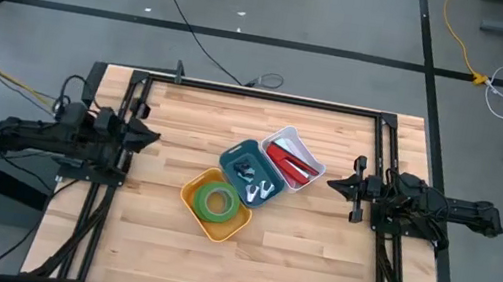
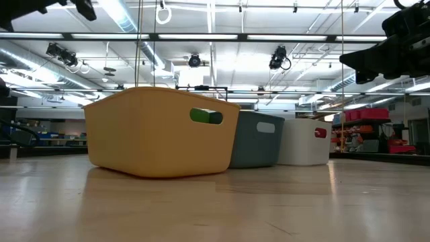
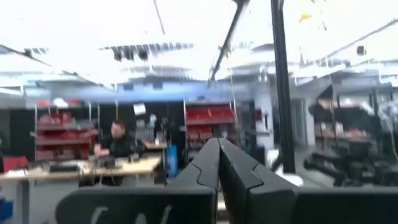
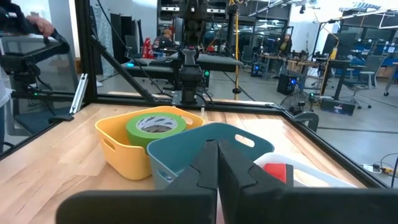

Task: Pick and place Stapler, Stapler remover, tape
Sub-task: Return to Home Position

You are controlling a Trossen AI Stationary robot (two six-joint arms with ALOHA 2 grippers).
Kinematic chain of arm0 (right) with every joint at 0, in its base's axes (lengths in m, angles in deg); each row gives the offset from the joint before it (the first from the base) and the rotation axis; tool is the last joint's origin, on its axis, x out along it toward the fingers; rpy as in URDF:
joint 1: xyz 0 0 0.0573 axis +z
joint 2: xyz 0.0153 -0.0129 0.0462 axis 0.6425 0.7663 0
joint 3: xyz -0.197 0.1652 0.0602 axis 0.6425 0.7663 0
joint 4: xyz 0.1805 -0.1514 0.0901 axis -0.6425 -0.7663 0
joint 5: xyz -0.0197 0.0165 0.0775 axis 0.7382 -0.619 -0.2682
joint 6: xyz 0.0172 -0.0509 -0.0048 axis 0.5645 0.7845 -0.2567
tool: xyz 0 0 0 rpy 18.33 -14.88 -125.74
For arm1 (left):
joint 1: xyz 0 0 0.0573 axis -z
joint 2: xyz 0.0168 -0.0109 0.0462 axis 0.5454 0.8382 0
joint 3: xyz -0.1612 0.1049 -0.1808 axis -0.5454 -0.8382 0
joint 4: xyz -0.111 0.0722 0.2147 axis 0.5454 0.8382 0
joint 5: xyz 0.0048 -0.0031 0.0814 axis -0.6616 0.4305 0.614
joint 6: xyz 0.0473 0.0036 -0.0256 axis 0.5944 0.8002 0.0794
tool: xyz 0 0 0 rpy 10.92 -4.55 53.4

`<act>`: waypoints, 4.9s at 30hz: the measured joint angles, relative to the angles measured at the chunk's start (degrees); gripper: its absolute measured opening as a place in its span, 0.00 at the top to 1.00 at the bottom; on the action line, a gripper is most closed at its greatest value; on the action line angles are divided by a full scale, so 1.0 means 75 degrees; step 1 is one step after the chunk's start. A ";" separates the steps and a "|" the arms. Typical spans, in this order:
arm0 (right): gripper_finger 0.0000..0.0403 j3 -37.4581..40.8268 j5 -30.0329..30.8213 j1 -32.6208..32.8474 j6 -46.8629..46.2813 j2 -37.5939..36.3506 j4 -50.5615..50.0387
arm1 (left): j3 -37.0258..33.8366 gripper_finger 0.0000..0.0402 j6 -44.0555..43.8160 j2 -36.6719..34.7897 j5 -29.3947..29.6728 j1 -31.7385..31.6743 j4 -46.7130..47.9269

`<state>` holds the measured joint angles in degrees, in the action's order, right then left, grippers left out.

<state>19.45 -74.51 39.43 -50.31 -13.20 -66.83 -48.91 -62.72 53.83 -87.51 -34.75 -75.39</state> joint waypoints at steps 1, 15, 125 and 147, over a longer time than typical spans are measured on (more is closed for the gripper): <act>1.00 0.0000 0.0000 0.0000 0.0001 0.0000 0.0000 | -0.0167 0.98 0.0000 -0.0190 0.0022 0.0001 -0.0163; 1.00 0.0000 -0.0003 0.0001 0.0001 0.0000 -0.0001 | -0.1695 0.98 -0.0397 -0.1366 0.0370 -0.0026 -0.1764; 1.00 0.0000 -0.0003 0.0001 0.0000 0.0000 -0.0001 | -0.2051 0.98 -0.0532 -0.1369 0.0288 -0.0026 0.2197; 1.00 0.0000 -0.0003 -0.0001 0.0001 0.0000 -0.0001 | -0.2051 0.98 -0.0530 -0.1369 0.0290 -0.0026 0.2197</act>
<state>19.45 -74.53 39.43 -50.30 -13.20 -66.84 -64.29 -66.70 43.56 -85.33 -34.94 -58.92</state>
